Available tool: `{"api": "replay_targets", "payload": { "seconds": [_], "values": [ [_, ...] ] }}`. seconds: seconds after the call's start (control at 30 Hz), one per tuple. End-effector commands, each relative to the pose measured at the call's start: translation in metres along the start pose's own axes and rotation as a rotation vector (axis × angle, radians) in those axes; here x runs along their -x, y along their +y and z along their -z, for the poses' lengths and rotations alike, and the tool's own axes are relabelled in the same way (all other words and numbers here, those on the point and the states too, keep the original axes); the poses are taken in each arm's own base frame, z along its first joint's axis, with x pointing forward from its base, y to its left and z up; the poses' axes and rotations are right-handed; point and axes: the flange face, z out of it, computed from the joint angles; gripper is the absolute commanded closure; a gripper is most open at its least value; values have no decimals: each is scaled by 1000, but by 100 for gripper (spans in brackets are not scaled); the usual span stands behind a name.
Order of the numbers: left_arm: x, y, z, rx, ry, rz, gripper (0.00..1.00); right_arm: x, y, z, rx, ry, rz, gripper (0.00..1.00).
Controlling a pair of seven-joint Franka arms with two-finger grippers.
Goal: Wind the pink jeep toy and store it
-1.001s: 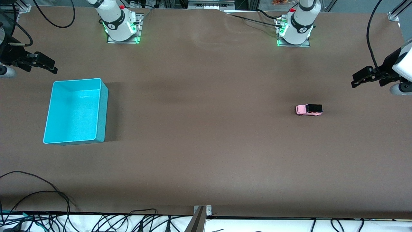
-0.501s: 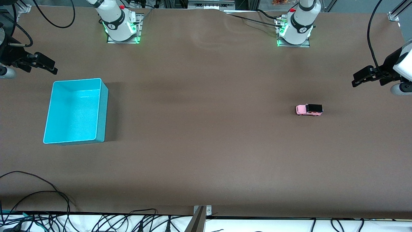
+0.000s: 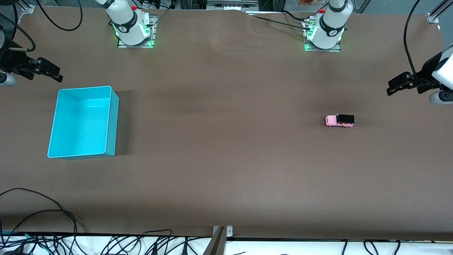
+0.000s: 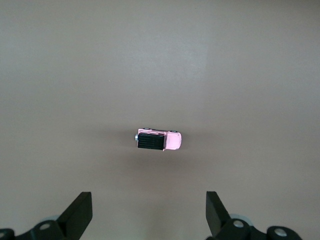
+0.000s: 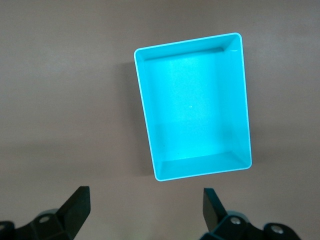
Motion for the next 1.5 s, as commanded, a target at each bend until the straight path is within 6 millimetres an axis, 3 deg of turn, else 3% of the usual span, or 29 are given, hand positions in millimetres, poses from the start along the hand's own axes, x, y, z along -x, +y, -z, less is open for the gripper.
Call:
{"api": "replay_targets", "payload": {
  "seconds": [0.0, 0.47, 0.83, 1.47],
  "values": [
    [3, -2, -3, -11, -13, -7, 0, -4, 2, 5, -22, 10, 10, 0],
    [-4, -1, -15, -19, -34, 86, 0, -4, 0, 4, -21, 8, 12, 0],
    [-14, 1, -37, -39, -71, 333, 0, -4, -1, 3, -23, 4, 13, 0],
    [-38, 7, -118, -114, -168, 1036, 0, -6, -2, 2, -23, 5, 15, 0]
  ]
}}
